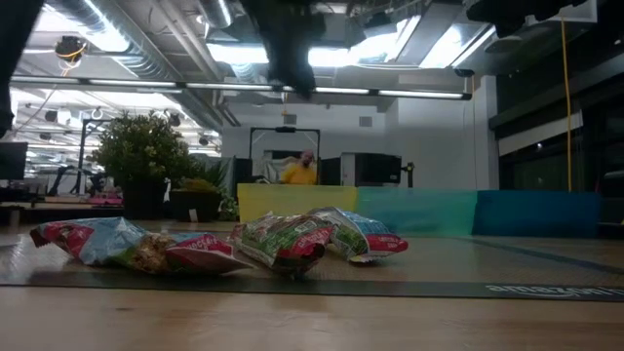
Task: Pick and place Granola Bars by type
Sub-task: Put the red granola bar into the yellow bin
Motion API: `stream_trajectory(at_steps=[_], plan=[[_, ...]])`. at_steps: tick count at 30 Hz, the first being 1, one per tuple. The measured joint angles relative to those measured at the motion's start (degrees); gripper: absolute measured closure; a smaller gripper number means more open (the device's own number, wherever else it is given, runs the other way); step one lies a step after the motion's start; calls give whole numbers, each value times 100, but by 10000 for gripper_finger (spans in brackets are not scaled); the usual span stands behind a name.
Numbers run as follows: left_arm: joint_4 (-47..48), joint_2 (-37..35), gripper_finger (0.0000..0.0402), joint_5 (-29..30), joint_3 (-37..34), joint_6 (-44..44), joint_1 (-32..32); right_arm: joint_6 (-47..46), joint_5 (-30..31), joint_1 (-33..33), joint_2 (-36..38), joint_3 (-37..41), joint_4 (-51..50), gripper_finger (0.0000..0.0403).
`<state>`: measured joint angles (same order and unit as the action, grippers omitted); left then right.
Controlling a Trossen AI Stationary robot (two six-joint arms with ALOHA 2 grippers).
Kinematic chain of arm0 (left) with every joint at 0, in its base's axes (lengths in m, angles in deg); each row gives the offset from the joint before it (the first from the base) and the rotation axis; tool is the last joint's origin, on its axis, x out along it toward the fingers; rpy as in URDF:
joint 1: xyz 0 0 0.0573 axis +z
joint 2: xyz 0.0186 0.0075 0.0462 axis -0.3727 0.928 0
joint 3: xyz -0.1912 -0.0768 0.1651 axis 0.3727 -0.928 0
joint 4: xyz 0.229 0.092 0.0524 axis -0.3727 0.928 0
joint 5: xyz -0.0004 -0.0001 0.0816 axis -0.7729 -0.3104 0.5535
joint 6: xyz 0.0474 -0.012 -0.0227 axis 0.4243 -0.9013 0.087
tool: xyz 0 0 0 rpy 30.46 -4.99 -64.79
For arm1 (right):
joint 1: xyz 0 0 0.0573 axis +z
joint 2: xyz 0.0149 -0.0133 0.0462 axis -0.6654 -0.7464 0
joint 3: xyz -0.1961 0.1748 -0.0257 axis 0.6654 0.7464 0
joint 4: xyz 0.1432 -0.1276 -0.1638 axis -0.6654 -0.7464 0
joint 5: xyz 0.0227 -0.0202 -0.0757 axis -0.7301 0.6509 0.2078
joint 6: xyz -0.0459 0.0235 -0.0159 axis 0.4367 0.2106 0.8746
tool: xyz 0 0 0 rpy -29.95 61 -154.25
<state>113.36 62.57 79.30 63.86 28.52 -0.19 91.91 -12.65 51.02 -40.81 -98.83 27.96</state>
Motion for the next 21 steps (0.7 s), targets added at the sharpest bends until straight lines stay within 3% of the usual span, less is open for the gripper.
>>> stream_trajectory(at_steps=[7, 12, 21], plan=[[321, -1504, 263, 84, -423, -441, -510, 35, 0, 0, 0, 0, -11, 354], [554, -2305, 263, 88, -765, -459, -1265, 24, 0, 0, 0, 0, -35, 354], [656, -2565, 263, 215, -1229, -1539, -2795, 25, 0, 0, 0, 0, -41, 354]])
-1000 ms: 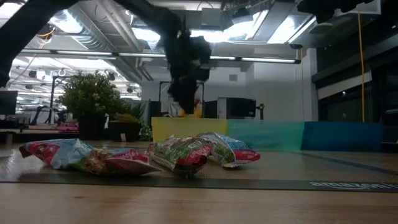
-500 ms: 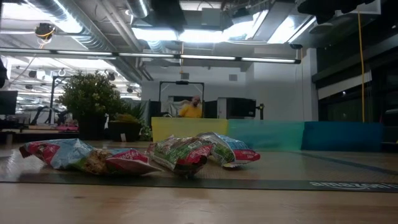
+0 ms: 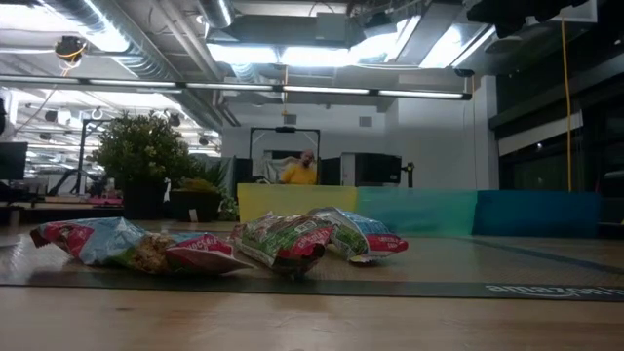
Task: Pick and place Granola Bars by type
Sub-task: Put the red granola bar into the yellow bin
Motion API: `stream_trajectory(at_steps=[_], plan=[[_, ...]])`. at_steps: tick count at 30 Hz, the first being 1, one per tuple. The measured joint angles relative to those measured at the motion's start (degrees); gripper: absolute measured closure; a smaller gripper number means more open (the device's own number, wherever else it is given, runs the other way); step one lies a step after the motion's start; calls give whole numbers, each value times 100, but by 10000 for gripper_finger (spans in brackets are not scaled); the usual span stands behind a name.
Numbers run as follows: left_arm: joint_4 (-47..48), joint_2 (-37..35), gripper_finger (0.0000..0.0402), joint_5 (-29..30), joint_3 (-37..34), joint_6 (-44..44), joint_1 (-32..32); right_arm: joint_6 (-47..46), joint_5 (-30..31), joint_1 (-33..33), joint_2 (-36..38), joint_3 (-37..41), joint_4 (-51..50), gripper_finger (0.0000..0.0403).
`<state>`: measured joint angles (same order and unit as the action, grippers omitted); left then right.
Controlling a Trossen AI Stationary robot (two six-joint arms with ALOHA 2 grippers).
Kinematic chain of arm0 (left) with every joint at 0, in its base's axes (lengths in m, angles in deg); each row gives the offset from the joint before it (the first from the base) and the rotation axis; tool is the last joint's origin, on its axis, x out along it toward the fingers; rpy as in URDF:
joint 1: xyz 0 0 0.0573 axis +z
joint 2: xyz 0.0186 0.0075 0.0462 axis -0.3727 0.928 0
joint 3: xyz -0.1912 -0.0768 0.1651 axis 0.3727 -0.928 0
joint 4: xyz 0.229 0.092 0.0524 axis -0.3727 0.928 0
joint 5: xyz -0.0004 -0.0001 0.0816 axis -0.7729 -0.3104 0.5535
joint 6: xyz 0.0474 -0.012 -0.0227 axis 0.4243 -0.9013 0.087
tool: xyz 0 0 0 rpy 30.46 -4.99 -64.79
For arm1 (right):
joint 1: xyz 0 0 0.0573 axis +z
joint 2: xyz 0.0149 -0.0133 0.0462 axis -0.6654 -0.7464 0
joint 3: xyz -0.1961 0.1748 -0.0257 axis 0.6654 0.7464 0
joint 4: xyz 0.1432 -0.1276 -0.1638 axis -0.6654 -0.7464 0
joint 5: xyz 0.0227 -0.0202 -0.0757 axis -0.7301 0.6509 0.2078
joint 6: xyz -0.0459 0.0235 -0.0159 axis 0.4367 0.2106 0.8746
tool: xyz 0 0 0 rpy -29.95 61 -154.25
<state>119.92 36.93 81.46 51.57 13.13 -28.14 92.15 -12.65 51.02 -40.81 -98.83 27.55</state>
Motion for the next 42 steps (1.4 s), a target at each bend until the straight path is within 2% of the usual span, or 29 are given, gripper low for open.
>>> stream_trajectory(at_steps=[10, 20, 29, 34, 42], plan=[[-192, 553, 263, 155, -342, -427, -1171, 30, 0, 0, -2, 0, -12, 354], [-18, 1617, 257, 199, -342, -462, -1731, 258, -2, 0, -1, 0, -26, 354], [13, 2495, 190, 111, -343, -109, -1851, 247, -18, 0, 0, 0, -33, 354], [-421, 3005, 150, 130, -344, 450, -1852, 240, -50, 0, -2, 0, -49, 354], [-1005, 3498, 133, 136, -342, 699, -1852, 249, -59, 0, -2, 0, -57, 354]])
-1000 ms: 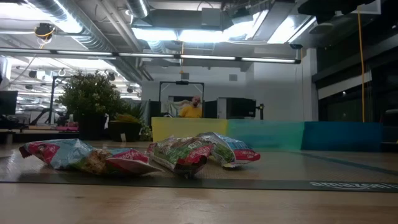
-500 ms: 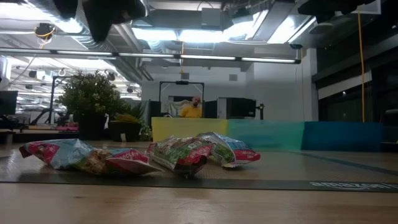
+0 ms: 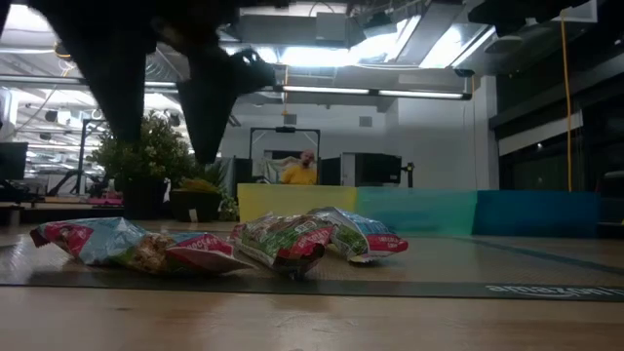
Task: Pick and place Granola Bars by type
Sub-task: Put the red granola bar into the yellow bin
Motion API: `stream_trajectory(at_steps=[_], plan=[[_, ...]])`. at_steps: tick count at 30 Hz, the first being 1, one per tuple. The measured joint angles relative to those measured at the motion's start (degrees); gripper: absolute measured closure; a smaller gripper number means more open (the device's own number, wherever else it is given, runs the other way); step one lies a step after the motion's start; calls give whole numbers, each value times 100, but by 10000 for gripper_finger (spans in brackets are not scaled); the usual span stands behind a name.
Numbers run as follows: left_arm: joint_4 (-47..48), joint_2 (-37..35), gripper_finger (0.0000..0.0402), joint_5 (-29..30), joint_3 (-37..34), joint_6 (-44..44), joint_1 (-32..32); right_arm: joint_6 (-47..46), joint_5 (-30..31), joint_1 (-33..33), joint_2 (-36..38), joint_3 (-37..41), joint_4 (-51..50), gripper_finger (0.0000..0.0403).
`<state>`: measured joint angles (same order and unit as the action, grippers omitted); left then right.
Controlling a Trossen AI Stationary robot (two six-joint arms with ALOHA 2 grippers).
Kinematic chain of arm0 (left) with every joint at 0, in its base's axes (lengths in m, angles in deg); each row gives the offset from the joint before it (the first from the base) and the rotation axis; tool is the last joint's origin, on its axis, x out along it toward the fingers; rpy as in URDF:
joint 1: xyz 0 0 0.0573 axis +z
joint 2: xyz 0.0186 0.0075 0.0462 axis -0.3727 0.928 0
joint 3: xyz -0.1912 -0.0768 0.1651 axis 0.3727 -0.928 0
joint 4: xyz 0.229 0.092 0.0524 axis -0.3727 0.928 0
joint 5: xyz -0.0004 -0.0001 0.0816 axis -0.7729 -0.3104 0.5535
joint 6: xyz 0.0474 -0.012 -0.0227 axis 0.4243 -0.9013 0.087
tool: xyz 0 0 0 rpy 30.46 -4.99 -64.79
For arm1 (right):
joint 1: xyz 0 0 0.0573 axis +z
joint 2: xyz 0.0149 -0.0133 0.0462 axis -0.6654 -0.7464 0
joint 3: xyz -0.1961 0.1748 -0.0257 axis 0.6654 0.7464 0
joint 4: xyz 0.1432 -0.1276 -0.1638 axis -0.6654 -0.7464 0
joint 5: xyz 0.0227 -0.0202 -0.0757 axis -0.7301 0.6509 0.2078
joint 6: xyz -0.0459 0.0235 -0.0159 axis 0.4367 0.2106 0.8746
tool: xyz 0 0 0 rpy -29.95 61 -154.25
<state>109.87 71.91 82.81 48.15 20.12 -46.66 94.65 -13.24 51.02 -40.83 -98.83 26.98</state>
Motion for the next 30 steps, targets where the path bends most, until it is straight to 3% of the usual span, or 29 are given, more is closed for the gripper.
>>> stream_trajectory(at_steps=[14, 22, 30], plan=[[-249, 867, 146, -424, -47, -554, -136, 1, -11, -2, 0, 0, -7, 354], [-74, 868, 255, -339, -38, -1057, -129, 4, -11, -2, 0, 0, -9, 354], [1545, 128, 373, -356, 73, -1439, -42, 15, -10, 0, 2, 0, -27, 354]])
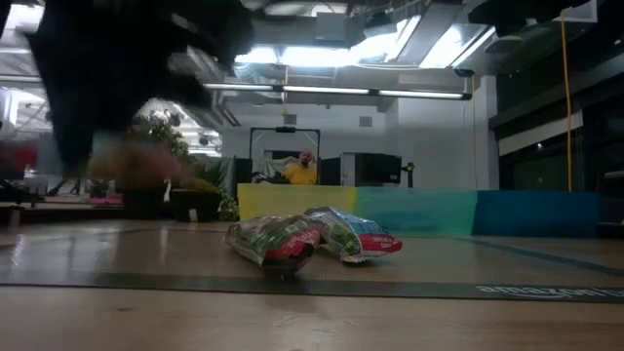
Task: Pick and place Granola Bars by type
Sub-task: Put the red granola bar into the yellow bin
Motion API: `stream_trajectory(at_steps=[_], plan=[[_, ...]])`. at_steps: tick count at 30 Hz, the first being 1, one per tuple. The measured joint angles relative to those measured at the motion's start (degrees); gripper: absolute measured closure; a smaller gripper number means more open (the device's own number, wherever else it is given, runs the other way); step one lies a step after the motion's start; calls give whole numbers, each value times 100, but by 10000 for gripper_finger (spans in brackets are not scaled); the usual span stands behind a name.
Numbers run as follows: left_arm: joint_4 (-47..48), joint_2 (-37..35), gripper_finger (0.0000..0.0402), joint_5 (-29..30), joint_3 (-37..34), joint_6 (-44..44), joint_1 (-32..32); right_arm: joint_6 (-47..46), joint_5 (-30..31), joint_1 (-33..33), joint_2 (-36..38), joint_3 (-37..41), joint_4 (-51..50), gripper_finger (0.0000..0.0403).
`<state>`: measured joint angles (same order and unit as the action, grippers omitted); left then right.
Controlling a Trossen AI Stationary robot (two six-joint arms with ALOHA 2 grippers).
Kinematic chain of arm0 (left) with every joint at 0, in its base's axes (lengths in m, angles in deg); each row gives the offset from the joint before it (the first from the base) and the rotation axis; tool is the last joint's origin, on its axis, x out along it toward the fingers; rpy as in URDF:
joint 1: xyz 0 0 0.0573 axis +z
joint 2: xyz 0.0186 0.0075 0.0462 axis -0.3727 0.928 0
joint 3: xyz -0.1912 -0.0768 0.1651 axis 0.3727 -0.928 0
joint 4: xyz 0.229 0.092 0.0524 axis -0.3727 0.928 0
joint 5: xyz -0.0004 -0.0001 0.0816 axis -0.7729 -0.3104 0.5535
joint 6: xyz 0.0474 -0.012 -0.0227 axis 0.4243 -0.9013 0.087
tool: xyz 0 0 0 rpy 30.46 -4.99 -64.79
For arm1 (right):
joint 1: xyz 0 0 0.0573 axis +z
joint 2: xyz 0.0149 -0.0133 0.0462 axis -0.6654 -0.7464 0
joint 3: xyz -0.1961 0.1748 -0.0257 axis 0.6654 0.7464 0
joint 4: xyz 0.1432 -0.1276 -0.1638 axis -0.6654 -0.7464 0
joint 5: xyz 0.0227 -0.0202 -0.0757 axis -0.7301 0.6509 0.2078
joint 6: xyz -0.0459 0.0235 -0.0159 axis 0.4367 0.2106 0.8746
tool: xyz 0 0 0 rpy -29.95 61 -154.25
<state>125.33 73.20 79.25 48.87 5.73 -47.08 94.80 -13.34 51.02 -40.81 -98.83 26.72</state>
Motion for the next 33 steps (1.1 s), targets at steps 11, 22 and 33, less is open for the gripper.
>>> stream_trajectory(at_steps=[11, 22, 33], plan=[[370, -2169, 383, 1468, 437, -890, 703, 13, 6, 0, -2, 0, -72, 354], [-394, -2375, 392, 1600, 677, 362, 2489, -9, 16, 0, -2, 0, -72, 354], [-958, -2328, 393, 984, 992, 1777, 4235, -26, 17, 0, -2, 0, -26, 354]])
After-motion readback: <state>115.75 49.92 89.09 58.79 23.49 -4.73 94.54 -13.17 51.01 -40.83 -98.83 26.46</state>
